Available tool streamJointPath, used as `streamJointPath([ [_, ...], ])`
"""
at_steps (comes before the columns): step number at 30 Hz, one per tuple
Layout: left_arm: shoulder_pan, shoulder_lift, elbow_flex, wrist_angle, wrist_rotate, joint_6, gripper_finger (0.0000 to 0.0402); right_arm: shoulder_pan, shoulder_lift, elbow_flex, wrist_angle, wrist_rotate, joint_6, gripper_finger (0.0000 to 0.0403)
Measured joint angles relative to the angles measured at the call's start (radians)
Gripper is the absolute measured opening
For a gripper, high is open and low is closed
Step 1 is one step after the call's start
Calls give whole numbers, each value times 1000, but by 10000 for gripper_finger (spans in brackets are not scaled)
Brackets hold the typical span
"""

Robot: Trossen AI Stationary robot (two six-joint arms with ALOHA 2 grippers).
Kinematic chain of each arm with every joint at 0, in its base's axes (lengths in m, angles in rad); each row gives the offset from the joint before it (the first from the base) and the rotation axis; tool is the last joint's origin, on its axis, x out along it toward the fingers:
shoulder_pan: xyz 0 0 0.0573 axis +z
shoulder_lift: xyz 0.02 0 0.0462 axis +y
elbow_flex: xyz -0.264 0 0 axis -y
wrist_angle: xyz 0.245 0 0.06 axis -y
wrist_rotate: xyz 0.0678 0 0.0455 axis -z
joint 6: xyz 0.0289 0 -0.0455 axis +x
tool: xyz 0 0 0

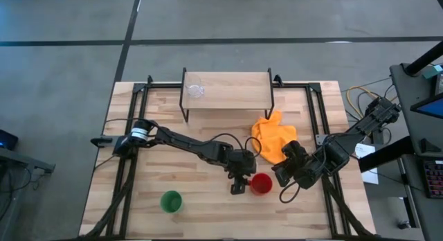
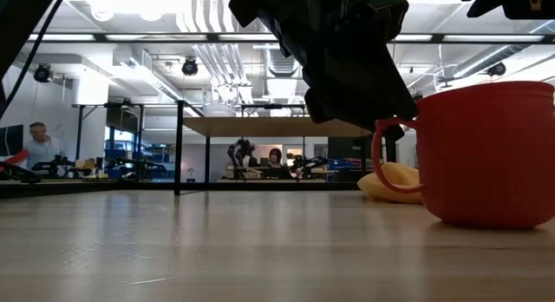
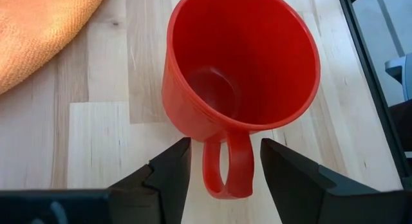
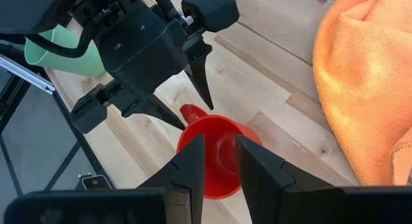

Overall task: Stack small to large cups/mugs on shelf
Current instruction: Put the red mug on the shelf

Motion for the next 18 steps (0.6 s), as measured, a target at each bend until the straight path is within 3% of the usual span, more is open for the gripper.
streamJointPath([
  [18, 0, 0, -2, 6, 0, 0, 173, 0, 0, 0, 0, 0, 1, 81],
])
